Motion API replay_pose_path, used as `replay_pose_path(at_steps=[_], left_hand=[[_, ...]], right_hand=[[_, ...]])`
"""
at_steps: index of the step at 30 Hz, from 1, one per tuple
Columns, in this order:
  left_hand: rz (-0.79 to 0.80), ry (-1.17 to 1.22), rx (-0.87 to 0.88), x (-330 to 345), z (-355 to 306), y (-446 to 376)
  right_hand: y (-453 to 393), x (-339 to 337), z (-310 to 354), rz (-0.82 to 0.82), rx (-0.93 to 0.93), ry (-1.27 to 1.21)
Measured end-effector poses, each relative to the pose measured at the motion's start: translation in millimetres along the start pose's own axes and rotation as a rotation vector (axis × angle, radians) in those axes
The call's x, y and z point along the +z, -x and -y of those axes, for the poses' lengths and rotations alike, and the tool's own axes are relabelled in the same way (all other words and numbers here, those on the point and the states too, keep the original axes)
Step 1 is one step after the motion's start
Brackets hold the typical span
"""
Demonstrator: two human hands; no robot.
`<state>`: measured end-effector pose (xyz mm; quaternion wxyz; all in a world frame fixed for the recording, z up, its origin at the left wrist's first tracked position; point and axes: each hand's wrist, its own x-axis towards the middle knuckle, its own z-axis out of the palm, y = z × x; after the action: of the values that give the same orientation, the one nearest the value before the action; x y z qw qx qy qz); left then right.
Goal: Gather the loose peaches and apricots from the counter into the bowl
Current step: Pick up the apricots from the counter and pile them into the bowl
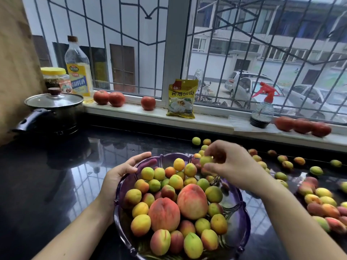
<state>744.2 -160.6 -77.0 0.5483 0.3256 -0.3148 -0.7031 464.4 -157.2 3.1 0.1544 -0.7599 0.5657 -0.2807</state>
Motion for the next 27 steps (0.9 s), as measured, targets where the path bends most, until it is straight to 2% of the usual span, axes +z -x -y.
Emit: replay_pose_path(at_steps=[6,12,17,21,23,25,27], left_hand=[[-0.032,0.024,-0.005,1.3,0.6,-0.3],[-0.058,0.012,-0.004,1.5,-0.1,1.0],[-0.058,0.000,0.008,1.4,0.3,1.0],[-0.039,-0.001,0.005,0.6,1.4,1.4],[-0.027,-0.005,0.005,0.2,1.5,1.2],[-0.015,0.000,0.004,-0.7,1.7,0.8],[-0.005,-0.007,0.003,-1.3,2.7,0.8]], right_hand=[[3.6,14.7,-12.5,0.007,-0.121,0.264],[-0.7,22.0,-23.2,0.030,-0.117,0.288],[2.2,27.7,-19.0,-0.039,-0.239,0.366],[4.4,22.4,-23.1,-0.018,-0.231,0.331],[8.7,13.4,-27.9,-0.117,-0.181,0.194],[16.3,3.3,-39.2,-0.300,-0.072,0.041],[27.1,0.8,-60.6,-0.466,0.071,0.073]])
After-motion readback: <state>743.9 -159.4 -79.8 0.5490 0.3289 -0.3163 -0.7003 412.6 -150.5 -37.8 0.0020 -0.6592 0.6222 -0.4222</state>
